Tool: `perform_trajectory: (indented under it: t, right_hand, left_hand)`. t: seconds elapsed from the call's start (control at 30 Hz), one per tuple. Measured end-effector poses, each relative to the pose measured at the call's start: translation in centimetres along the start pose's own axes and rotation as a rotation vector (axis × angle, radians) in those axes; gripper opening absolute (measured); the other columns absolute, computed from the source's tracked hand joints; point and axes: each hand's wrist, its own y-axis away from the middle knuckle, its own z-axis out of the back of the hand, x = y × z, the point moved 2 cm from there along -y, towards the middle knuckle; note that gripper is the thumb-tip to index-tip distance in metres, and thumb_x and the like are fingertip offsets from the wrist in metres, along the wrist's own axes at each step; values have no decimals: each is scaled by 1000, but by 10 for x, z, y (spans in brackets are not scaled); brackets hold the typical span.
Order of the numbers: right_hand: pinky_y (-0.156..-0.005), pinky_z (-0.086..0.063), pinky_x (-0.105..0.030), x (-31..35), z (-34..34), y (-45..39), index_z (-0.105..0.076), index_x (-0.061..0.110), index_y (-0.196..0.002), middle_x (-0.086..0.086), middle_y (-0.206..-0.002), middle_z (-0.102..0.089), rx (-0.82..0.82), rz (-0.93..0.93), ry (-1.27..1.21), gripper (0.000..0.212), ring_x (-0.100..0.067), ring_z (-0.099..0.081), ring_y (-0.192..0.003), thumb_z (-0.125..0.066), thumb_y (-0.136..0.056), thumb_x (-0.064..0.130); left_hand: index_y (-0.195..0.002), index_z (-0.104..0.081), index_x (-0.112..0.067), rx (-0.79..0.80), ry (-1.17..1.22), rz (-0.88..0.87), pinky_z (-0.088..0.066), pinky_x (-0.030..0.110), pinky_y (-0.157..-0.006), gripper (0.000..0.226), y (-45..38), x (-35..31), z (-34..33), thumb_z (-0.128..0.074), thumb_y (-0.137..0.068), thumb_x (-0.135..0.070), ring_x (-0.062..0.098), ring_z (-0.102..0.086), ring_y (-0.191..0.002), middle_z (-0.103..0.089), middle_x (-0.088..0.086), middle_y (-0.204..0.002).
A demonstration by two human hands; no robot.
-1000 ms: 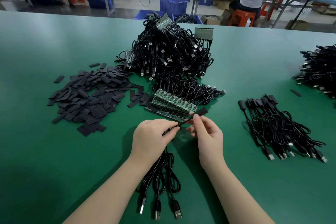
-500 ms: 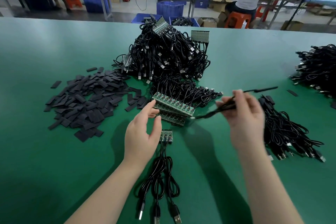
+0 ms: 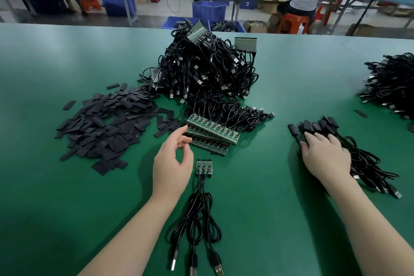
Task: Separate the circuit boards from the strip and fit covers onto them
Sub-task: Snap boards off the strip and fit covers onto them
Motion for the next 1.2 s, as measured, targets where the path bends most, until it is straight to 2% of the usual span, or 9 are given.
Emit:
perform_trajectory:
  t: [0.1,0.23,0.3,0.43,0.6,0.77,0.9,1.07,1.2]
  right_hand:
    - [-101,-37,-48,1,9,2,-57,16,-134,-13,-136,-57,-158,36,-22,37,-36,-47,-128,-44,-102,30]
    - [-65,-48,-40,43,41,43,-74,8,-92,-16,-85,-69,-520,248,-310,9,-37,-61,-76,-70,-87,15]
    - [-68,-51,-34,77,41,69,-73,20,-93,-2,-86,-69,-279,418,-463,10,-23,-60,-75,-66,-89,27]
    - [-94,-49,-35,137,14,110,-51,31,-138,3,-120,-54,244,556,-405,55,-18,-56,-110,-51,-92,60]
    - [-96,-46,-37,166,8,106,-49,31,-140,0,-127,-45,211,574,-386,57,-23,-51,-118,-55,-91,59]
    - [-80,-46,-26,164,6,96,-54,33,-102,9,-107,-56,291,508,-714,39,-9,-54,-95,-80,-75,44]
    - [-60,-41,-14,154,-3,103,-57,32,-82,17,-69,-59,179,416,-1120,31,1,-49,-62,-84,-74,18]
    - [-68,-48,-15,151,-5,104,-66,36,-104,10,-82,-67,172,385,-1342,33,-3,-61,-72,-75,-85,12]
    - [-68,-45,-8,150,-5,104,-71,36,-82,20,-80,-71,52,317,-1308,20,3,-65,-75,-75,-86,17]
  left_hand:
    - [-127,-53,-35,20,-9,62,-41,6,-82,43,-1,1,0,-56,-94,-9,-3,-55,-100,-61,-21,-103]
    - [-123,-61,-31,189,-288,58,-44,24,-75,33,-3,4,-1,-58,-90,-32,2,-52,-86,-54,-20,-97]
    - [-114,-68,-31,275,-460,-6,-41,31,-81,27,-1,4,-3,-58,-90,-39,7,-52,-89,-53,-15,-96]
    - [-110,-71,-36,361,-532,-66,-34,31,-84,23,0,3,-3,-53,-94,-38,10,-52,-98,-52,-15,-97]
    - [-123,-64,-30,373,-502,-17,-43,36,-93,33,-3,2,0,-50,-95,-20,13,-54,-110,-61,-11,-113]
    - [-136,-53,-31,344,-371,42,-47,35,-88,41,-5,2,2,-54,-94,-36,6,-55,-94,-61,-19,-105]
    - [-101,-73,-40,370,-186,133,-49,18,-78,34,-3,7,3,-62,-75,-60,-8,-60,-82,-68,-29,-84]
    - [-78,-69,-43,348,-19,137,-50,20,-75,11,-5,8,0,-75,-83,-35,-3,-64,-79,-70,-23,-82]
    - [-85,-72,-35,312,124,155,-48,13,-72,10,-2,1,-5,-74,-84,-25,-1,-65,-77,-72,-18,-82]
